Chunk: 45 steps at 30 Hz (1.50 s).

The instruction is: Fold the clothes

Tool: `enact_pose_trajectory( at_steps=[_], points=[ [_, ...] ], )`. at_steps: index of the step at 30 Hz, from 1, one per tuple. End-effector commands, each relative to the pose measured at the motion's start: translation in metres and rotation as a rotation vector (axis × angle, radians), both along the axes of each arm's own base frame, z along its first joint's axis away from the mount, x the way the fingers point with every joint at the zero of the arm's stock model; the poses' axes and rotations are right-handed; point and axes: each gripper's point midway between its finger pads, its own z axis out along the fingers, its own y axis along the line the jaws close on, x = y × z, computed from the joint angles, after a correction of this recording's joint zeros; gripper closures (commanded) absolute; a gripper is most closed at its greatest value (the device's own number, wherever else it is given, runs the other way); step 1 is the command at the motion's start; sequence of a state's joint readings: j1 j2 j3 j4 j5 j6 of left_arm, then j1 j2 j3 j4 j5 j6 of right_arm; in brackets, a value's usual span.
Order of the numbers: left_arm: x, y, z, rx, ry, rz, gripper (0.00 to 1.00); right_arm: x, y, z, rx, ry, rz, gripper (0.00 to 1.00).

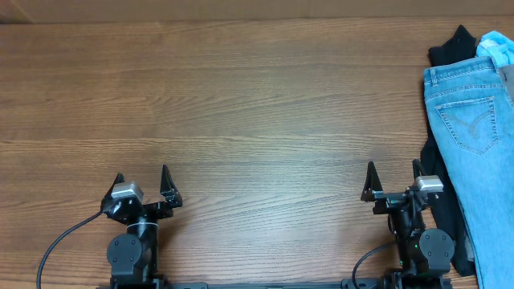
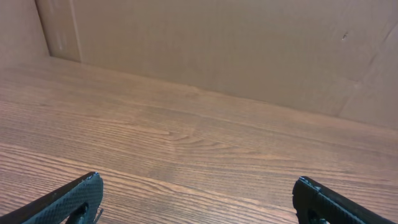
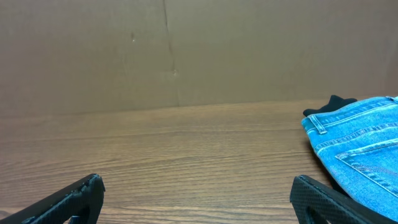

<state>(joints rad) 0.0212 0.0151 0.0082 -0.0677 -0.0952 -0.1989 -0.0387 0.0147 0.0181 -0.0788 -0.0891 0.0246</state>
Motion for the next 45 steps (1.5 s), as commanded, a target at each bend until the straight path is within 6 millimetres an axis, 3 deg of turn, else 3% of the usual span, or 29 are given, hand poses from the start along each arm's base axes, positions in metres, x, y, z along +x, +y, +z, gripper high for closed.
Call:
enact_pose_trajectory(
  at_steps=[1, 33, 39, 45],
  points=[
    [0.0, 0.002, 0.001, 0.028, -0.004, 0.008, 0.0, 0.0, -0.002, -0.001, -0.007, -0.005, -0.011, 0.0],
    [0.0, 0.002, 0.001, 0.028, -0.004, 0.008, 0.0, 0.0, -0.001, 0.001, -0.006, -0.014, -0.005, 0.0],
    [0.0, 0.002, 0.001, 0.028, -0.004, 0.008, 0.0, -0.001, 0.008, 0.002, 0.006, -0.02, 0.05, 0.0],
    [0.0, 0.002, 0.001, 0.028, -0.004, 0.008, 0.0, -0.01, 0.047, 0.014, 0.11, -0.045, 0.28, 0.0]
  ],
)
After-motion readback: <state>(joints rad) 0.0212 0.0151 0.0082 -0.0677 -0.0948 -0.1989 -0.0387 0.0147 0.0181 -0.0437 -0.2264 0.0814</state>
